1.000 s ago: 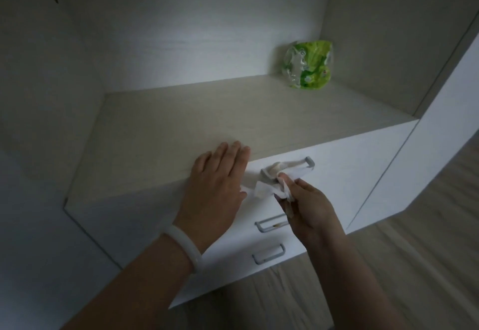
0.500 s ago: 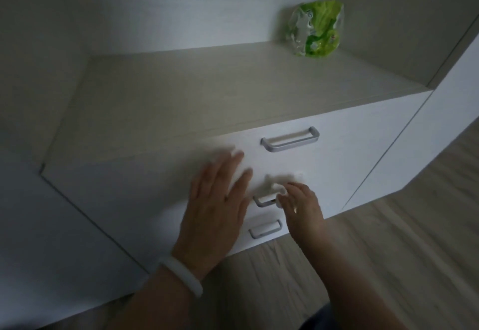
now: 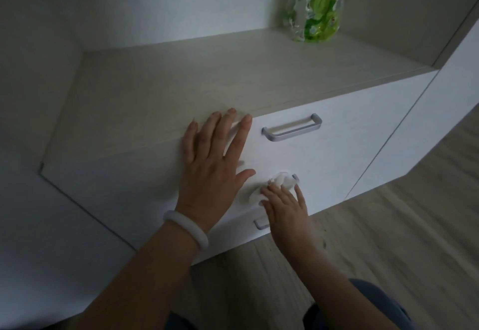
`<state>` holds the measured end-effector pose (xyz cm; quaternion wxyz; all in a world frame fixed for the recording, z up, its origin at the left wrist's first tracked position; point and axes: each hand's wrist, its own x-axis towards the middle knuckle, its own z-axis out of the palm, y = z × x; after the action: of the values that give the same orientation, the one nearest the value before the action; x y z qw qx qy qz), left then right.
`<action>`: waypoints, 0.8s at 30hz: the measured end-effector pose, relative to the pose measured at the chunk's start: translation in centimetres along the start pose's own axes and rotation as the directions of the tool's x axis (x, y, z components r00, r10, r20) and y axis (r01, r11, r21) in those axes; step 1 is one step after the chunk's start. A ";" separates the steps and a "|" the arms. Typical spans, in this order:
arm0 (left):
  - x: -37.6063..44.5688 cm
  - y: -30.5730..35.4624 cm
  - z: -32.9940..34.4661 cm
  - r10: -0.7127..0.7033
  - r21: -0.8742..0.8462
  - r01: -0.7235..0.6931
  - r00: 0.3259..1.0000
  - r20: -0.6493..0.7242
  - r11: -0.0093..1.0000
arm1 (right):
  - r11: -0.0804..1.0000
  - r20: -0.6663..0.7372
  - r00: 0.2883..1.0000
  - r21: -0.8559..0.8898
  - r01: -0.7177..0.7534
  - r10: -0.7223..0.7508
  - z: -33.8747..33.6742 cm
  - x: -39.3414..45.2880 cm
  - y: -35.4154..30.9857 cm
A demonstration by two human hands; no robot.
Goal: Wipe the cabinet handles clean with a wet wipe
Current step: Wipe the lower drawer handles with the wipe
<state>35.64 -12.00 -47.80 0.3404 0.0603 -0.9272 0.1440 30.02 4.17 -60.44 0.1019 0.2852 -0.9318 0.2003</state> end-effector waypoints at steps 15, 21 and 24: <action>0.0 0.1 -0.1 -0.010 0.005 0.010 1.000 -0.025 1.000 | 0.999 0.103 0.995 0.024 -0.020 0.017 -0.2 0.4 0.1; 0.0 0.2 0.3 -0.021 0.019 0.022 0.999 -0.039 1.000 | 0.999 0.001 1.000 -0.034 -0.006 0.006 -0.9 1.0 2.0; 0.1 0.3 0.7 -0.029 0.025 0.031 0.997 -0.067 0.999 | 0.997 -0.046 0.997 0.046 -0.056 0.058 -0.1 1.2 0.4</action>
<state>35.10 -11.96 -48.29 0.3726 0.0737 -0.9123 0.1529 28.79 3.93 -60.07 0.1118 0.2560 -0.9321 0.2304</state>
